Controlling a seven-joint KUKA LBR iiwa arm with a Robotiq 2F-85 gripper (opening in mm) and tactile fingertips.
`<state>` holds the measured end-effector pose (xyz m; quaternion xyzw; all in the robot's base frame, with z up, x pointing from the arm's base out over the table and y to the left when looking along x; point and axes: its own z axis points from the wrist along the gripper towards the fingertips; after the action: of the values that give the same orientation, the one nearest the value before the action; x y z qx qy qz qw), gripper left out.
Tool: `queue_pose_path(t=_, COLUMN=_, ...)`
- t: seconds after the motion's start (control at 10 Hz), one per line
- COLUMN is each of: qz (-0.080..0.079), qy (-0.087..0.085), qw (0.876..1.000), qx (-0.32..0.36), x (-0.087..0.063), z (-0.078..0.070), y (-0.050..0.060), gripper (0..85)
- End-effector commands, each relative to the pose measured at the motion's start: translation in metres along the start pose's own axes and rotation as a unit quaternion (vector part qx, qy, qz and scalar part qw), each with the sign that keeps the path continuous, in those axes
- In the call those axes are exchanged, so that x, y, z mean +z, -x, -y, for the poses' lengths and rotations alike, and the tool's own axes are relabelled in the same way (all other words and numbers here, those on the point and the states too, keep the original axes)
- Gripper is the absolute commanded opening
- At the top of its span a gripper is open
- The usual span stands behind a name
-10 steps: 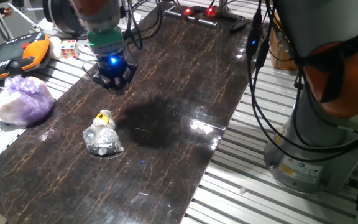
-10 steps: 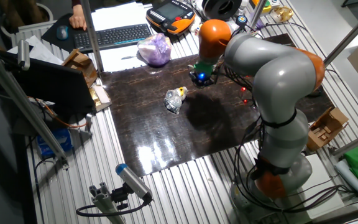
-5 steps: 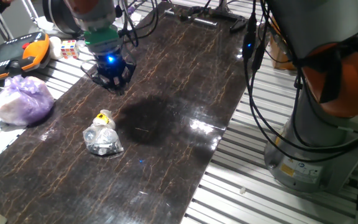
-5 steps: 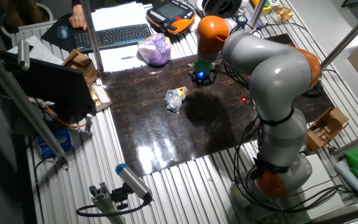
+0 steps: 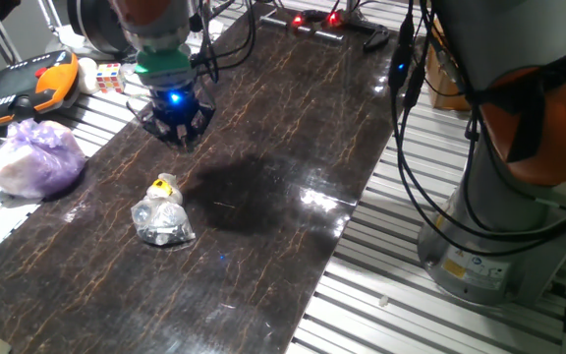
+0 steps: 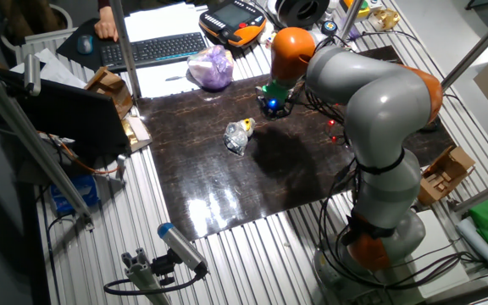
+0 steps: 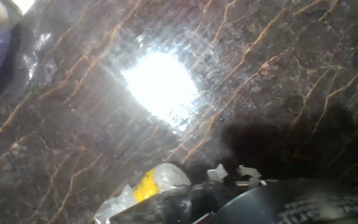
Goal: Pick up a bag of things
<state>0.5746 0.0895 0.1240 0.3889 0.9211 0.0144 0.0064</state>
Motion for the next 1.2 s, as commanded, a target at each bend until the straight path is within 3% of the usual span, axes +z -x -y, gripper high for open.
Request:
queue_pose_path(t=0.0, qz=0.001, qy=-0.002, qw=1.000, qx=0.004, x=0.001, z=-0.003, y=-0.001, gripper=64.7)
queue_pose_path(t=0.1, qz=0.009, qy=-0.002, qw=1.000, qx=0.020, x=0.004, z=-0.007, y=-0.004, gripper=82.3)
queue_pose_path(t=0.2, qz=0.011, qy=0.000, qw=0.999, qx=0.037, x=0.007, z=-0.009, y=-0.005, gripper=85.0)
queue_pose_path(t=0.7, qz=0.004, qy=-0.004, qw=0.997, qx=0.072, x=0.015, z=-0.031, y=-0.009, gripper=85.0)
queue_pose_path(t=1.1, qz=0.006, qy=-0.004, qw=0.995, qx=0.102, x=0.034, z=-0.045, y=-0.020, gripper=85.0)
